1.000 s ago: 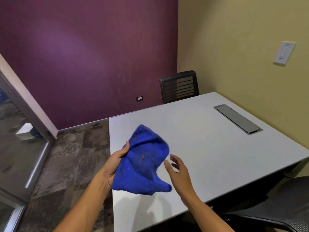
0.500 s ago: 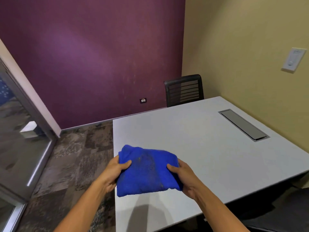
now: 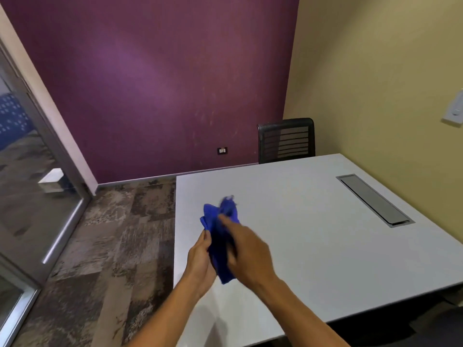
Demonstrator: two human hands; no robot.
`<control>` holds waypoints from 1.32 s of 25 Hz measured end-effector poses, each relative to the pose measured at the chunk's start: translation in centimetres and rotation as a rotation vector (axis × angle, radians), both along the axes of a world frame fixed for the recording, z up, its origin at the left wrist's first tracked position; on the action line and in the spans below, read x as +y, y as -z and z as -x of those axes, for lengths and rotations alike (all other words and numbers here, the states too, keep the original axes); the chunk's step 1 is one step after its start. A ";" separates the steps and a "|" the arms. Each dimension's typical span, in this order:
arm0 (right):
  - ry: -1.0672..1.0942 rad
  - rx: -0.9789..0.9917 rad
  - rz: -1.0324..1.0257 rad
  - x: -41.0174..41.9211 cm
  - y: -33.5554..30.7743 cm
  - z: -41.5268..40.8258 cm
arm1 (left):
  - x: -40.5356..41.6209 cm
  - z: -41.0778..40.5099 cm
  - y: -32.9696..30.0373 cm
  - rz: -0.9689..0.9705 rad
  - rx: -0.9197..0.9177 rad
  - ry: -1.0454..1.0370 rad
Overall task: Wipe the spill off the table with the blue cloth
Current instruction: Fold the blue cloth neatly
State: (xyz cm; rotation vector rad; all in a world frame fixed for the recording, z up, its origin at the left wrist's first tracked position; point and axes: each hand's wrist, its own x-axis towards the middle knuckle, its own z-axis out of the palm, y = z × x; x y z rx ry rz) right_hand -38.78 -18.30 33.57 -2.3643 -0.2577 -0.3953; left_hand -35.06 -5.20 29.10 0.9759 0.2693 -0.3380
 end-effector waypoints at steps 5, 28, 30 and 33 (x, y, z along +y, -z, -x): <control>-0.261 0.024 0.284 1.8 2.2 1.7 | -0.7 1.2 0.9 0.125 0.114 -0.147; -0.011 0.414 -0.882 -7.7 4.0 4.5 | 2.5 1.5 -0.2 0.041 -0.095 -0.072; -0.052 0.405 -0.887 -8.8 3.8 4.8 | 2.9 1.5 -0.6 -0.066 -0.083 -0.042; -0.144 0.381 -0.810 -11.0 3.8 5.1 | 3.6 2.0 -1.2 -0.149 -0.109 0.059</control>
